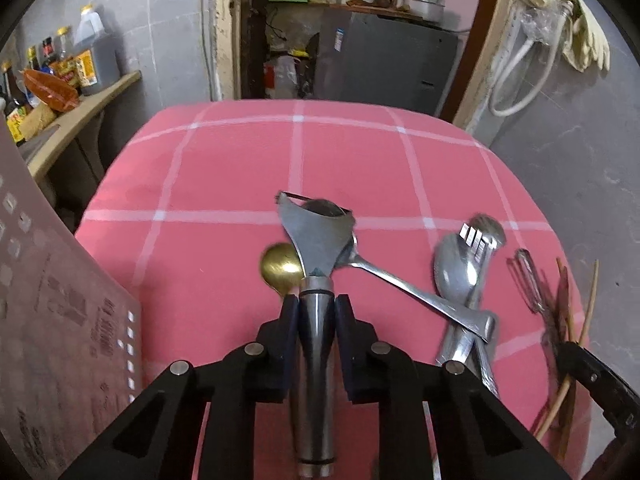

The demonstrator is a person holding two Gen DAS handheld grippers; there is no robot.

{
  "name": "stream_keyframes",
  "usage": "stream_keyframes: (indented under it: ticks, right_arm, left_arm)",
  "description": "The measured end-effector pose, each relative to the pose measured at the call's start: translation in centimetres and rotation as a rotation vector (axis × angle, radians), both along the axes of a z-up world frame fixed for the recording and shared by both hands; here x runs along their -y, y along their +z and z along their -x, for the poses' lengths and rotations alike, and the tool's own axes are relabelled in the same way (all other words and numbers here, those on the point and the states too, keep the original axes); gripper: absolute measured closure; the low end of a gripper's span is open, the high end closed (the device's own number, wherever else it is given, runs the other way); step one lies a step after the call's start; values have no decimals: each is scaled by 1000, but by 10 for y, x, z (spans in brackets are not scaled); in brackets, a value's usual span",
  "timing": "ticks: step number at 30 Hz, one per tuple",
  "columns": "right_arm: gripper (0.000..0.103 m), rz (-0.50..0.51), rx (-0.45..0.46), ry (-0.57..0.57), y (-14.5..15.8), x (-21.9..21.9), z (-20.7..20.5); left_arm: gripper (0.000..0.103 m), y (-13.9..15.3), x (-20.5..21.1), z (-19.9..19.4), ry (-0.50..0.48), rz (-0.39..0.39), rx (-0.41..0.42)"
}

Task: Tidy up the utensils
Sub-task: 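Reach the right tool to the wooden chopsticks while the left tool approaches the garlic press, then close the right gripper on one wooden chopstick and lift it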

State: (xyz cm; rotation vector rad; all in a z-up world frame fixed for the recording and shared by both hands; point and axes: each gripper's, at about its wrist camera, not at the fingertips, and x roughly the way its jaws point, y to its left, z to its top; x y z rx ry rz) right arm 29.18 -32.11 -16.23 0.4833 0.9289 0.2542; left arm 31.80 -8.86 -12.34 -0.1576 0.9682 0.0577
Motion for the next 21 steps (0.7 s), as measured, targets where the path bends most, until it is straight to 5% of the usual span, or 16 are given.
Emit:
stream_keyframes:
  ticks: [8, 21]
  right_arm:
    - [88, -60, -35, 42, -7, 7, 2]
    - [88, -155, -73, 48, -15, 19, -20]
  left_arm:
    - [85, 1, 10, 17, -76, 48, -37]
    - [85, -5, 7, -8, -96, 127, -179]
